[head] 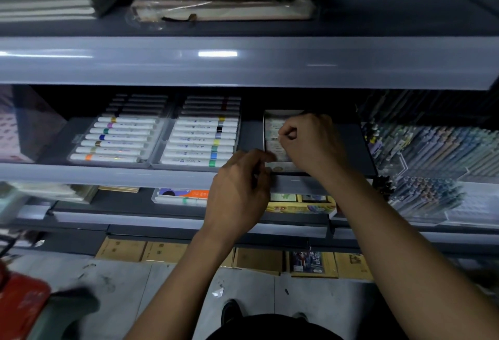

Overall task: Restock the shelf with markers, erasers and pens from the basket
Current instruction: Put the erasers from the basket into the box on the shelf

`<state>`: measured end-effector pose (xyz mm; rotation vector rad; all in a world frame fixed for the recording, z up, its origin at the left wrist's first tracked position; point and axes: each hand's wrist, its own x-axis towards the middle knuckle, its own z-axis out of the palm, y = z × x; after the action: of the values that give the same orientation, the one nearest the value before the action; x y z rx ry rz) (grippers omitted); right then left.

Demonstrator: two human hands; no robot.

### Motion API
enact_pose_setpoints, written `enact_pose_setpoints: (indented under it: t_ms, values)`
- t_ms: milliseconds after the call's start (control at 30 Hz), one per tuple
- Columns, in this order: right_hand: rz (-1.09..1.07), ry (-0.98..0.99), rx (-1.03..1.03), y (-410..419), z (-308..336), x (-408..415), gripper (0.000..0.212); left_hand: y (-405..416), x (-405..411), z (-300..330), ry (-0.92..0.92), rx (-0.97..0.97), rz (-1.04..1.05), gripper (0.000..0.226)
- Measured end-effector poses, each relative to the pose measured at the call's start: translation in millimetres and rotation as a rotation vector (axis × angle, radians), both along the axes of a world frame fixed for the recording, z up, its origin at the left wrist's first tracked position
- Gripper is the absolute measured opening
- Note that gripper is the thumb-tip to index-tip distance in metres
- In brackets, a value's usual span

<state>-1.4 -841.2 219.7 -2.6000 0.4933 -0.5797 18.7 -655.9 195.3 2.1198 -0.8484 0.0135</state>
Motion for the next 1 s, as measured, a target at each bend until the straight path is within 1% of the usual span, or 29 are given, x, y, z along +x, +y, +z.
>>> enact_pose_setpoints:
  t_ms: [200, 300, 400, 500, 567, 667, 800, 867, 1000]
  values:
    - [0.047, -0.017, 0.006, 1, 0, -5, 0.010, 3, -3, -1, -0.014, -0.006, 0.012, 0.026]
    - [0.064, -0.103, -0.013, 4, -1, -17, 0.016, 5, -6, -1, -0.028, -0.021, 0.036, 0.027]
    - [0.083, -0.248, -0.004, 18, -3, -41, 0.011, 12, -12, -2, -0.073, -0.010, 0.070, 0.024]
    - [0.147, -0.280, 0.000, 38, -14, -68, 0.016, 21, -18, -7, -0.106, 0.029, 0.129, 0.018]
    - [0.195, -0.244, 0.002, 49, -26, -80, 0.017, 27, -23, -12, -0.104, 0.083, 0.163, 0.018]
    - [0.252, -0.126, 0.054, 61, -47, -93, 0.017, 36, -33, -19, -0.095, 0.166, 0.212, 0.019]
    - [0.299, 0.039, 0.082, 68, -82, -101, 0.008, 55, -51, -33, -0.078, 0.315, 0.281, 0.009]
    - [0.327, 0.112, 0.124, 71, -99, -104, 0.007, 69, -61, -39, -0.051, 0.376, 0.310, 0.008]
    - [0.417, 0.218, 0.201, 87, -125, -106, 0.006, 104, -86, -51, 0.036, 0.469, 0.402, 0.013]
